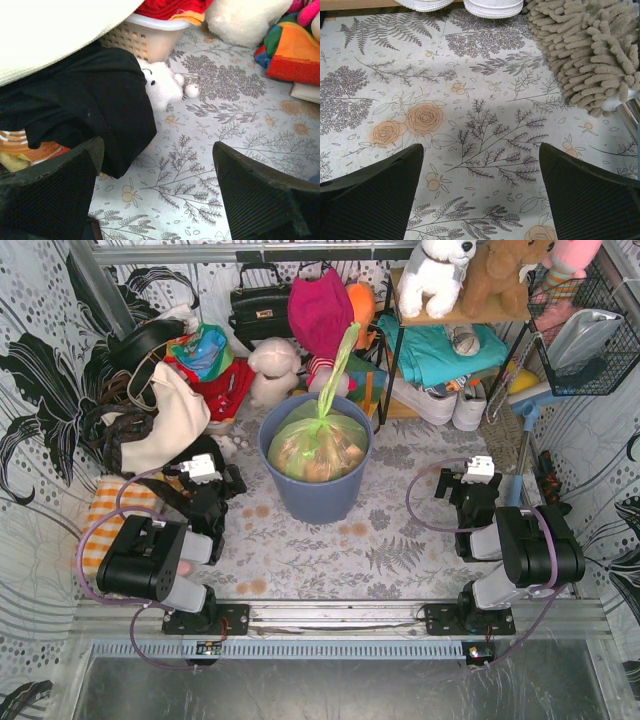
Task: Tie the trash bag
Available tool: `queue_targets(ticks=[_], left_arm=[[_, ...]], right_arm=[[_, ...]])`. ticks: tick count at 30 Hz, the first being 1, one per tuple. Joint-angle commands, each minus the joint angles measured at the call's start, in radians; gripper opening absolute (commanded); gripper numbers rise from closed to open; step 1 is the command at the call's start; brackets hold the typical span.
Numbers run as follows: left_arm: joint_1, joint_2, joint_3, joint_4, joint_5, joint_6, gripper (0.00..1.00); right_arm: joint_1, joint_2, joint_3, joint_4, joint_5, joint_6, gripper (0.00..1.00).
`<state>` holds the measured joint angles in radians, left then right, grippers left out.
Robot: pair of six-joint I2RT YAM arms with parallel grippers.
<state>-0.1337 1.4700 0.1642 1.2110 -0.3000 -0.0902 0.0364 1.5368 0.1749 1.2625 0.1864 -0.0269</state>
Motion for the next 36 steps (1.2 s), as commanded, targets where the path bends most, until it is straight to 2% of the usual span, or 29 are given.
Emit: queue_targets(ticks=[1,36], left_arm=[[0.031,0.0,0.039,0.019,0.044,-0.003,0.98],[0.032,0.002,0.035,0.031,0.046,0.003,0.98]], right_arm=[[-0.006,0.002,0.011,0.057,0.012,-0.011,0.97],[-0.006,0.003,0.015,0.055,0.025,-0.005,0.97]])
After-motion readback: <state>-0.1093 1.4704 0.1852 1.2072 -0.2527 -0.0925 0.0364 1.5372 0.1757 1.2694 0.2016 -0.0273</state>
